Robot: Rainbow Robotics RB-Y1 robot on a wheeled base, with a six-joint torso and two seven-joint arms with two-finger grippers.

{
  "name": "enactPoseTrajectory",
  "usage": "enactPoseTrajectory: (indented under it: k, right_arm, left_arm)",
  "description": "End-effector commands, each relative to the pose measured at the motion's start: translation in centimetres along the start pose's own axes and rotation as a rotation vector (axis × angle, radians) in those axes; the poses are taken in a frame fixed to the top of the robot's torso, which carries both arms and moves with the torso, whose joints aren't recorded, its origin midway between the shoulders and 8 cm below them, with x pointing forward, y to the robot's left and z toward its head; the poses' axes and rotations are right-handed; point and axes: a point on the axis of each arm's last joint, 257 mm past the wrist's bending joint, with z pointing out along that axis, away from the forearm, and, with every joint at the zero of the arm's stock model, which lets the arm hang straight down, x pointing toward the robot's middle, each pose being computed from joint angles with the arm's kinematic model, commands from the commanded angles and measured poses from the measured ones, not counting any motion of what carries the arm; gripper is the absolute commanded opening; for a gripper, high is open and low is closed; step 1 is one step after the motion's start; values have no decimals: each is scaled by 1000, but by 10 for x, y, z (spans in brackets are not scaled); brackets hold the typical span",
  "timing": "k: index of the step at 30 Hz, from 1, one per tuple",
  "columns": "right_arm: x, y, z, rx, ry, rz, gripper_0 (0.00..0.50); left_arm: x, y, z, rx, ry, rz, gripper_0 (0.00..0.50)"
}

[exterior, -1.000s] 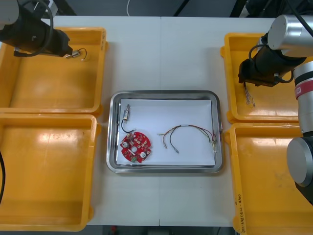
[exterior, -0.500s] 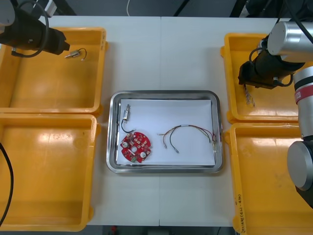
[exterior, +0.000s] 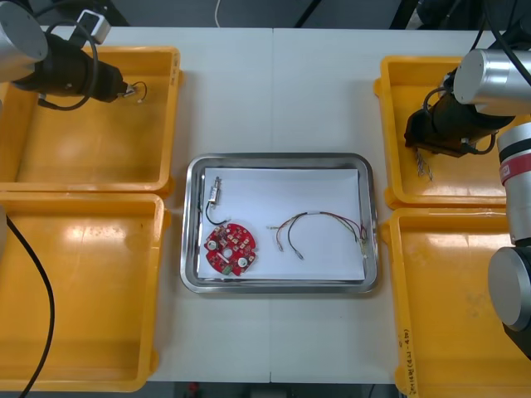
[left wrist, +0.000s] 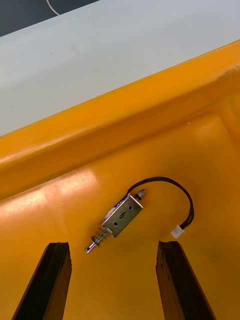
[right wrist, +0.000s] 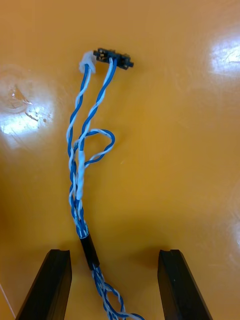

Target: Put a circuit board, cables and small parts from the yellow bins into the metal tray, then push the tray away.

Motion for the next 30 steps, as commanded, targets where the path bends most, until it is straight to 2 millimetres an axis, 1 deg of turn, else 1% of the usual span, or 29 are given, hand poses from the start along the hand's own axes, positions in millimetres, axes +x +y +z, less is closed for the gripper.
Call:
enactPoseTrajectory:
  k: [1, 8, 16, 22, 26, 30]
  right_arm:
    - [3, 10, 3, -17, -3, 16, 500]
    - [11, 8, 5, -17, 20, 24, 500]
    - [12, 9, 7, -24, 17, 30, 500]
    - [16, 7, 11, -18, 17, 24, 500]
    - [19, 7, 13, -21, 21, 25, 500]
    - [23, 4, 16, -13, 28, 20, 500]
  left_arm:
    - [-44, -10, -3, -13, -73, 101, 500]
    - [-43, -13, 7, -25, -95, 113, 500]
    - [-47, -12, 7, -33, -110, 134, 500]
    - [-37, 0, 16, -61, -129, 148, 500]
    - [-35, -1, 19, -54, -142, 153, 500]
    - [-36, -5, 20, -45, -147, 146, 500]
